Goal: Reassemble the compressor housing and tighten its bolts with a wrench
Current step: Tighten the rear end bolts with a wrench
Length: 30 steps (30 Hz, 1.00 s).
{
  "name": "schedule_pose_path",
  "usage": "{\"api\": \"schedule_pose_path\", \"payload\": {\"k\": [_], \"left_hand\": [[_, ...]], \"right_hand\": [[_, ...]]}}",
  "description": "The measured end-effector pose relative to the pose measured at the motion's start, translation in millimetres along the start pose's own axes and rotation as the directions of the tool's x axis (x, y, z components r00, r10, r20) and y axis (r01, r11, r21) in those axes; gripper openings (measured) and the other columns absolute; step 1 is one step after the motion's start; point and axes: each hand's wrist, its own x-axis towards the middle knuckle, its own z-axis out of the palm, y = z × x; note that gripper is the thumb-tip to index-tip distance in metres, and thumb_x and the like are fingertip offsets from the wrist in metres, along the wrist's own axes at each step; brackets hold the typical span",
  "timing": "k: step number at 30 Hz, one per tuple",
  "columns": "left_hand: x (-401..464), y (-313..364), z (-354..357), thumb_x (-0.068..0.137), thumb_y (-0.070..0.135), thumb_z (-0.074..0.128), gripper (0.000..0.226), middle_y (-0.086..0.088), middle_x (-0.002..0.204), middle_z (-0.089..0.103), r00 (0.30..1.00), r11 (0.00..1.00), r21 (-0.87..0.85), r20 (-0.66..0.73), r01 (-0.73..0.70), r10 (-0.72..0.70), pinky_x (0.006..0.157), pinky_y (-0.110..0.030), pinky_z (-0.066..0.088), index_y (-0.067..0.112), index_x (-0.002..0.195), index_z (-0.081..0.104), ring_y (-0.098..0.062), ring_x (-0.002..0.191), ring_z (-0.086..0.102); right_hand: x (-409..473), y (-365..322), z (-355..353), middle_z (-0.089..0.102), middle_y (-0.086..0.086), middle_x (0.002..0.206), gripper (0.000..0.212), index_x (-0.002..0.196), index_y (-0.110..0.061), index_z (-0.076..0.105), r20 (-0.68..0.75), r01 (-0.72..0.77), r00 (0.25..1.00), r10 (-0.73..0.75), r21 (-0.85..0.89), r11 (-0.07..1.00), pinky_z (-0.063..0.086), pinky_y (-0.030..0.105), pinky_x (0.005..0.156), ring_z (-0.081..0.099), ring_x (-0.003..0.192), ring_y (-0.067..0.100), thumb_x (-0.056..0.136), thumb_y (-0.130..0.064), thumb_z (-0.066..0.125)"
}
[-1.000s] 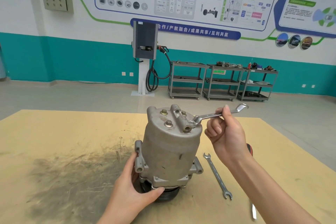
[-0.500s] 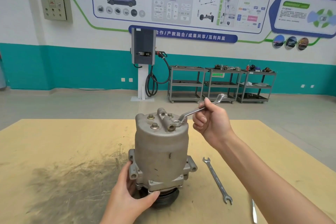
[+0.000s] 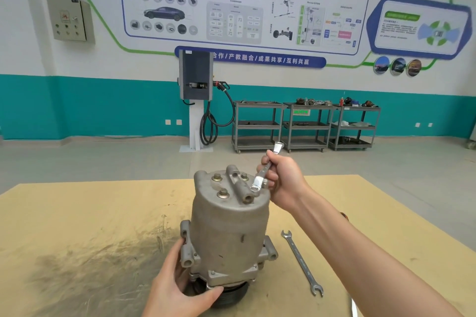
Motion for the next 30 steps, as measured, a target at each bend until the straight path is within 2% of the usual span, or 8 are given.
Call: {"api": "schedule_pose_path", "payload": {"k": [2, 4, 9, 14, 19, 22, 26, 30], "left_hand": [[-0.1, -1.9, -0.3, 0.050, -0.002, 0.094, 0.118, 0.021, 0.116, 0.061, 1.000, 1.000, -0.025, 0.022, -0.008, 0.009, 0.069, -0.004, 0.050, 0.021, 0.149, 0.035, 0.016, 0.089, 0.065], [-0.8, -2.4, -1.2, 0.046, 0.002, 0.095, 0.119, 0.018, 0.119, 0.063, 0.999, 0.999, -0.037, 0.035, -0.012, 0.013, 0.072, -0.007, 0.052, 0.023, 0.148, 0.037, 0.010, 0.095, 0.066], [-1.8, 0.0, 1.3, 0.048, -0.007, 0.093, 0.108, 0.028, 0.109, 0.056, 0.998, 0.999, 0.009, -0.023, -0.053, 0.053, 0.065, 0.000, 0.047, 0.033, 0.132, 0.038, 0.022, 0.083, 0.062], [-2.7, -0.1, -0.1, 0.046, -0.001, 0.096, 0.108, 0.026, 0.114, 0.056, 0.997, 0.996, 0.055, -0.017, -0.069, 0.070, 0.068, 0.000, 0.047, 0.034, 0.130, 0.039, 0.020, 0.090, 0.061], [-2.0, 0.1, 0.8, 0.047, -0.004, 0.094, 0.109, 0.022, 0.110, 0.059, 0.998, 0.995, 0.076, -0.002, -0.066, 0.066, 0.066, 0.001, 0.045, 0.030, 0.135, 0.040, 0.021, 0.087, 0.061], [-2.4, -0.3, 2.1, 0.048, -0.009, 0.092, 0.105, 0.021, 0.108, 0.059, 0.998, 0.996, 0.068, 0.005, -0.057, 0.056, 0.066, 0.002, 0.045, 0.032, 0.131, 0.041, 0.021, 0.085, 0.062], [-1.4, -1.1, -0.6, 0.047, -0.008, 0.093, 0.105, 0.015, 0.110, 0.062, 0.998, 0.994, 0.091, 0.021, -0.055, 0.053, 0.067, 0.001, 0.046, 0.031, 0.129, 0.042, 0.017, 0.086, 0.064], [0.5, -7.4, -6.5, 0.037, 0.000, 0.097, 0.105, 0.013, 0.109, 0.068, 0.997, 0.995, 0.085, 0.059, -0.055, 0.050, 0.074, -0.011, 0.051, 0.037, 0.121, 0.047, 0.002, 0.094, 0.069]], "right_hand": [[-3.1, 3.3, -5.3, 0.026, -0.005, 0.039, 0.039, 0.068, -0.016, 0.042, -0.012, 0.035, 0.999, -0.035, 0.037, 0.999, 0.022, 0.018, 0.032, 0.023, 0.033, 0.009, 0.104, -0.029, 0.033], [-8.8, 8.9, -11.3, 0.026, -0.005, 0.039, 0.038, 0.069, -0.016, 0.043, -0.037, 0.120, 0.992, -0.117, 0.095, 0.988, 0.020, 0.018, 0.034, 0.023, 0.034, 0.008, 0.104, -0.029, 0.034], [-28.5, 24.8, -29.0, 0.026, -0.005, 0.038, 0.037, 0.074, -0.013, 0.048, -0.097, 0.394, 0.919, -0.383, 0.166, 0.904, 0.018, 0.019, 0.037, 0.023, 0.035, 0.009, 0.104, -0.031, 0.034], [-36.3, 27.8, -27.2, 0.027, -0.005, 0.040, 0.033, 0.078, -0.015, 0.049, -0.101, 0.410, 0.912, -0.397, 0.193, 0.892, 0.018, 0.020, 0.037, 0.023, 0.036, 0.009, 0.102, -0.033, 0.036], [-45.6, 35.2, -19.8, 0.034, -0.005, 0.047, 0.018, 0.079, -0.018, 0.051, -0.099, 0.386, 0.922, -0.373, 0.269, 0.882, 0.021, 0.019, 0.038, 0.030, 0.041, 0.009, 0.092, -0.030, 0.050], [-49.8, 37.8, -11.6, 0.036, -0.005, 0.049, 0.023, 0.083, -0.019, 0.050, -0.162, 0.395, 0.918, -0.361, 0.317, 0.862, 0.023, 0.017, 0.035, 0.032, 0.041, 0.007, 0.100, -0.032, 0.043], [-47.6, 39.4, 2.3, 0.032, -0.008, 0.045, 0.033, 0.085, -0.021, 0.051, -0.281, 0.437, 0.893, -0.353, 0.345, 0.831, 0.017, 0.016, 0.032, 0.028, 0.037, 0.004, 0.102, -0.044, 0.035], [-46.7, 42.2, 9.5, 0.031, -0.010, 0.044, 0.035, 0.083, -0.021, 0.054, -0.341, 0.478, 0.866, -0.366, 0.345, 0.808, 0.016, 0.016, 0.032, 0.027, 0.036, 0.003, 0.104, -0.041, 0.034]]}}
